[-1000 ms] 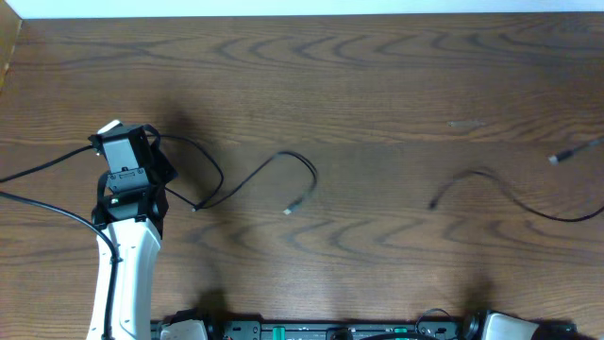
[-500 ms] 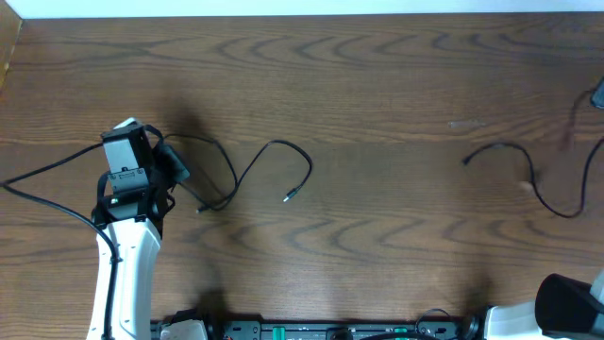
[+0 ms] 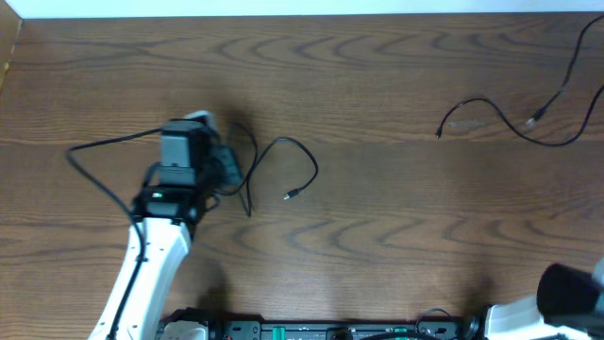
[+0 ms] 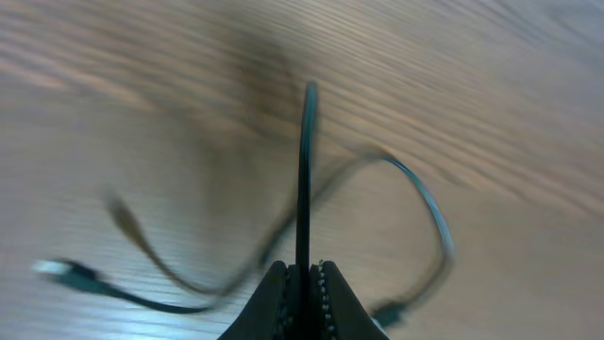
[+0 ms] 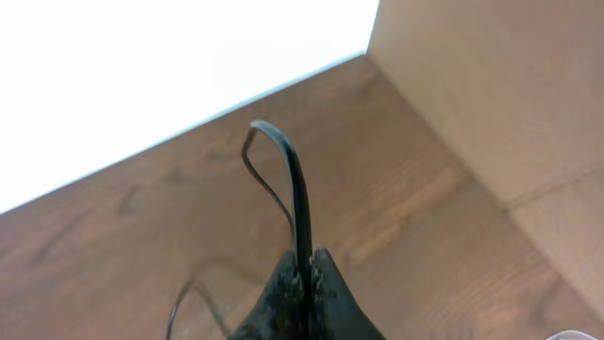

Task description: Untangle cables

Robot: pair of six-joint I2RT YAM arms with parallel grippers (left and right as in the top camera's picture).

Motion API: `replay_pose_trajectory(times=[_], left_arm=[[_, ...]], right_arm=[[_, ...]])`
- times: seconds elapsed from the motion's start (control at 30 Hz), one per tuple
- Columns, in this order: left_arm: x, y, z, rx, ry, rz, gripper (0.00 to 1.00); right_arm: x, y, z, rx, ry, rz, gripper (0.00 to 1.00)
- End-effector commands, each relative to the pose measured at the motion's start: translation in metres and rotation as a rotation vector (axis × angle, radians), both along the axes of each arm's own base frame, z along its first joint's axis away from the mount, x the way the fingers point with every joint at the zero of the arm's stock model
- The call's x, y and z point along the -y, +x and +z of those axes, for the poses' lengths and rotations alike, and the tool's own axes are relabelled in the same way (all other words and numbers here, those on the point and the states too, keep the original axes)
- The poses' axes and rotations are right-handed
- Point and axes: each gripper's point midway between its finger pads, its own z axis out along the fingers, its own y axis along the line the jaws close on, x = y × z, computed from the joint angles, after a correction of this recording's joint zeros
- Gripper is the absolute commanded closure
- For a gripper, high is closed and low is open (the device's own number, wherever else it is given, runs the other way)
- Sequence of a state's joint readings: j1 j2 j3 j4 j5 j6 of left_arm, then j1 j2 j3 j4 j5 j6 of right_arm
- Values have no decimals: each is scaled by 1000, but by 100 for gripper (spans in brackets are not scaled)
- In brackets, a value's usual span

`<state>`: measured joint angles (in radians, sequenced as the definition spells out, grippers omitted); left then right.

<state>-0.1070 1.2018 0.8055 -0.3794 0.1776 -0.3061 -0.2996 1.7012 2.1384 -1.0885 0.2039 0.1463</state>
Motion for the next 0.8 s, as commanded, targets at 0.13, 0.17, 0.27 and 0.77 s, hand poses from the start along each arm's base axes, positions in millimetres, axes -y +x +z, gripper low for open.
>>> replay_pose_trajectory(times=[0.13, 0.17, 0.27, 0.77], left_arm=[[85, -20, 6, 14, -57, -219, 91], [93, -23, 6, 17, -58, -245, 91], [118, -31, 11, 43, -63, -320, 91], [186, -45, 43, 211, -112, -505, 91]], right_arm=[[82, 31, -34, -88, -172, -108, 99], [101, 25, -35, -91, -192, -165, 99], [156, -3, -34, -95, -221, -314, 99], [307, -150, -57, -26, -65, -652, 99]])
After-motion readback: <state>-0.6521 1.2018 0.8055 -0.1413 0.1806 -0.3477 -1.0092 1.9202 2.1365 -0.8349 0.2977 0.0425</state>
